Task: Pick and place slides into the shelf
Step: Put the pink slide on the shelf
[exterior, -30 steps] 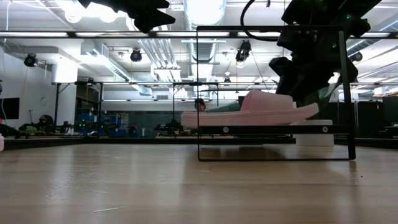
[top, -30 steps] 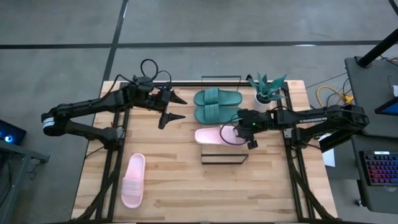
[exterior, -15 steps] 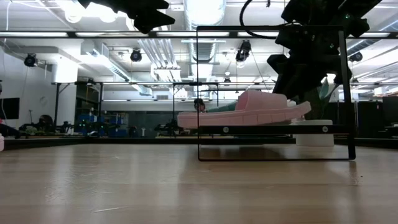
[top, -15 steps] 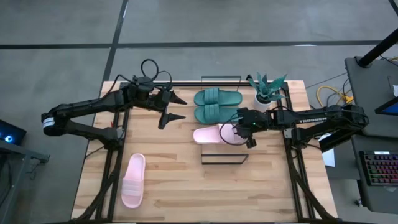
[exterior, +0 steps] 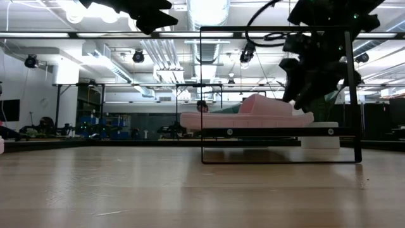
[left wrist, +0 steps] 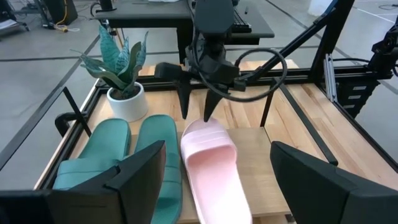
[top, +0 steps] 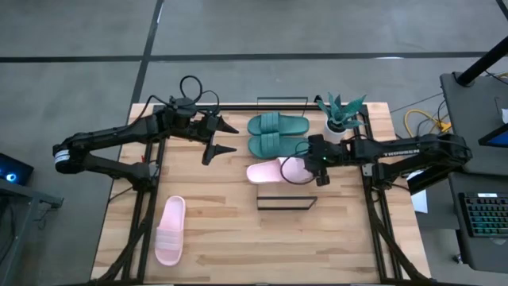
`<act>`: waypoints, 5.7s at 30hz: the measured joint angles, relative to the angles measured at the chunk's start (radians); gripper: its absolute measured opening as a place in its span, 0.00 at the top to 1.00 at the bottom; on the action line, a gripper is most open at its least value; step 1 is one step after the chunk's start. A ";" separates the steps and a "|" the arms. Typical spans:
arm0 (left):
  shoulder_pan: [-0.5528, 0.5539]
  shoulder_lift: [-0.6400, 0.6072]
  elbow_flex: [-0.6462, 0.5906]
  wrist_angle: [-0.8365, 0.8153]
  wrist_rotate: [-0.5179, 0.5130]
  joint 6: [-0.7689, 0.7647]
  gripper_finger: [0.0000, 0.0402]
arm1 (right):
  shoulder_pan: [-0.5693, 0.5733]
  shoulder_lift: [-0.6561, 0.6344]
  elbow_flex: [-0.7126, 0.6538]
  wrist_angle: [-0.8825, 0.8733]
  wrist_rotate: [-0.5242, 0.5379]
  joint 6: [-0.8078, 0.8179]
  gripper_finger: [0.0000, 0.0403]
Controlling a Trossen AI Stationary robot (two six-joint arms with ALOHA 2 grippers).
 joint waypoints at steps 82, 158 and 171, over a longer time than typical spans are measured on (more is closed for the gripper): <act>-0.845 0.183 -0.370 -0.369 0.179 -1.298 0.97 | 0.000 -0.116 0.126 -0.116 0.198 0.155 0.46; -0.692 -0.089 -0.172 0.517 -1.032 -0.627 1.00 | 0.328 0.279 0.330 0.911 0.269 -2.119 0.46; -0.675 -0.076 -0.169 0.560 -0.963 -0.594 1.00 | 0.330 0.279 0.330 0.905 0.287 -2.084 0.92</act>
